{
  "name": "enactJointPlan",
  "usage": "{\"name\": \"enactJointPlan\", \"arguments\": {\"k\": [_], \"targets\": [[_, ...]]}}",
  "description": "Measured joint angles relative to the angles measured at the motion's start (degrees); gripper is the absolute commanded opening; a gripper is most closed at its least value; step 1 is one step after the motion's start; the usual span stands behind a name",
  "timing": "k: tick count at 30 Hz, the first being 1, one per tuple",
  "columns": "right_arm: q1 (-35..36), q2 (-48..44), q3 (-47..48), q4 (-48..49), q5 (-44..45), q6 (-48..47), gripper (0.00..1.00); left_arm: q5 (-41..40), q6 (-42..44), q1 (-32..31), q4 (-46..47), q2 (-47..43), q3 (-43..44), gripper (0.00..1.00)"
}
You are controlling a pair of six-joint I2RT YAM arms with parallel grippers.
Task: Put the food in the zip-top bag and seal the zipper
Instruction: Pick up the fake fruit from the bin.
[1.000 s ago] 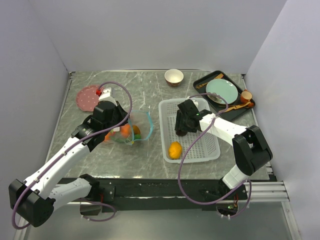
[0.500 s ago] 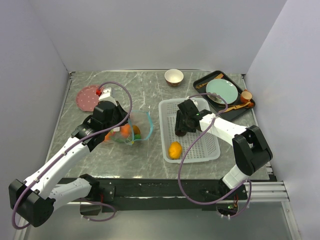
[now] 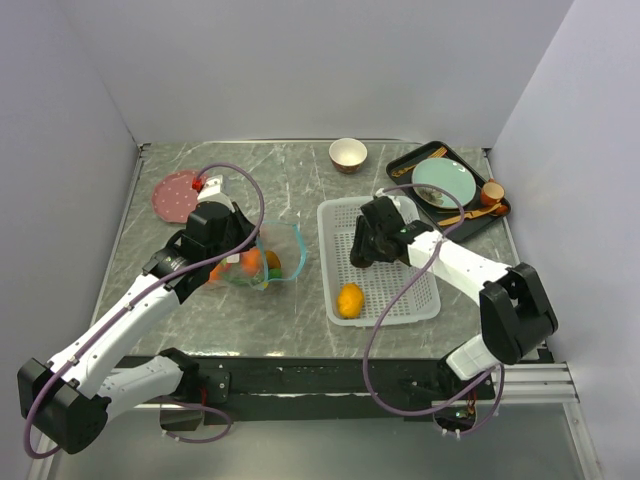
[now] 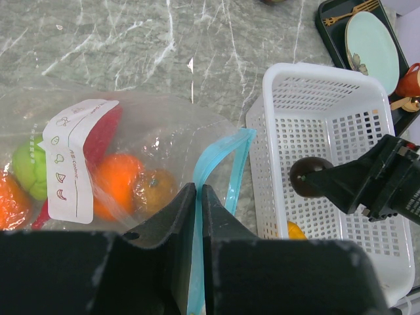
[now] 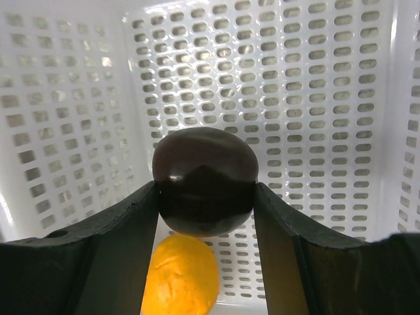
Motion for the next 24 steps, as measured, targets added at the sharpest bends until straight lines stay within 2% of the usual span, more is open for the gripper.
{"name": "enactJointPlan", "arguments": {"k": [8,24], "targets": [[-0.1,-5.5,-3.8,2.6,-1.7,1.1,0.32,0.0,0.0,0.0,0.0,0.0,0.0,0.15],[-0.1,-12.2,-8.3,12.5,-12.2,3.7,0.29,0.0,0.0,0.0,0.0,0.0,0.0,0.15]]}}
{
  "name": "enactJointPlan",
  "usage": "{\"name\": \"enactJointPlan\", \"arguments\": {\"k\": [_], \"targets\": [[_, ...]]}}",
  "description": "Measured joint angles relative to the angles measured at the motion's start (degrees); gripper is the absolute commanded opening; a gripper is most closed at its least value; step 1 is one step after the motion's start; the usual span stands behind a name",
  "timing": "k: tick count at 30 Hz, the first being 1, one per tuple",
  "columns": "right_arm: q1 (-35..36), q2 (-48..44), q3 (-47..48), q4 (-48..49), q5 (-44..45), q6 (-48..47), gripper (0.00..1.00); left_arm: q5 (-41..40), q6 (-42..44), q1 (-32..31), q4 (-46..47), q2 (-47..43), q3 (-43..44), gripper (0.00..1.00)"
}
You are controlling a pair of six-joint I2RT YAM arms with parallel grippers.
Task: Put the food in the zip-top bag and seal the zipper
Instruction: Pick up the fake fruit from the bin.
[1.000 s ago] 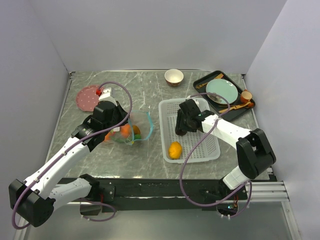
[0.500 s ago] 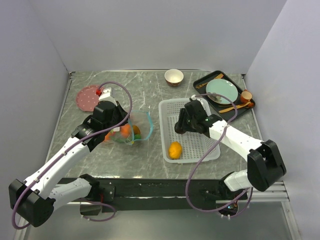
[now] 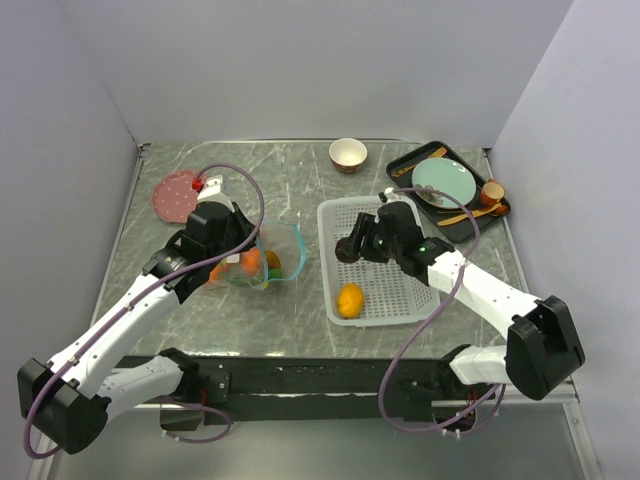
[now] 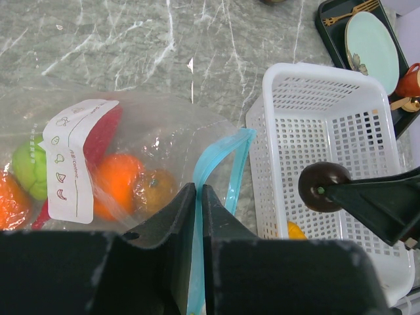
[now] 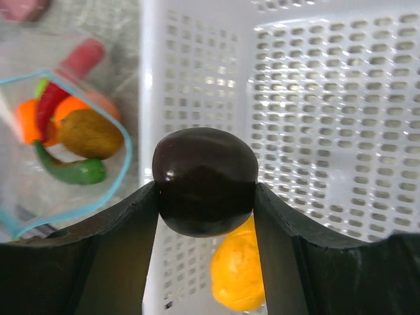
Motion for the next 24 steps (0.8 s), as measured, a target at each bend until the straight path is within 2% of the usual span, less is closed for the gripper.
{"name": "enactJointPlan", "arguments": {"k": [9,15,24], "targets": [[0.7,-2.4,-0.9,6.5,-5.6,2.9,0.28,0.0,0.0,0.0,0.4,0.0,-1.2,0.15],[3.9,-2.1,-1.2,11.0,-9.0,5.0,0.28,0.0,0.0,0.0,0.5,0.0,-1.3,0.15],[9.0,4.4,1.1,15.1,-11.5,6.6,0.27,0.1,0.0,0.0,0.5,0.0,-1.3,0.15]]}}
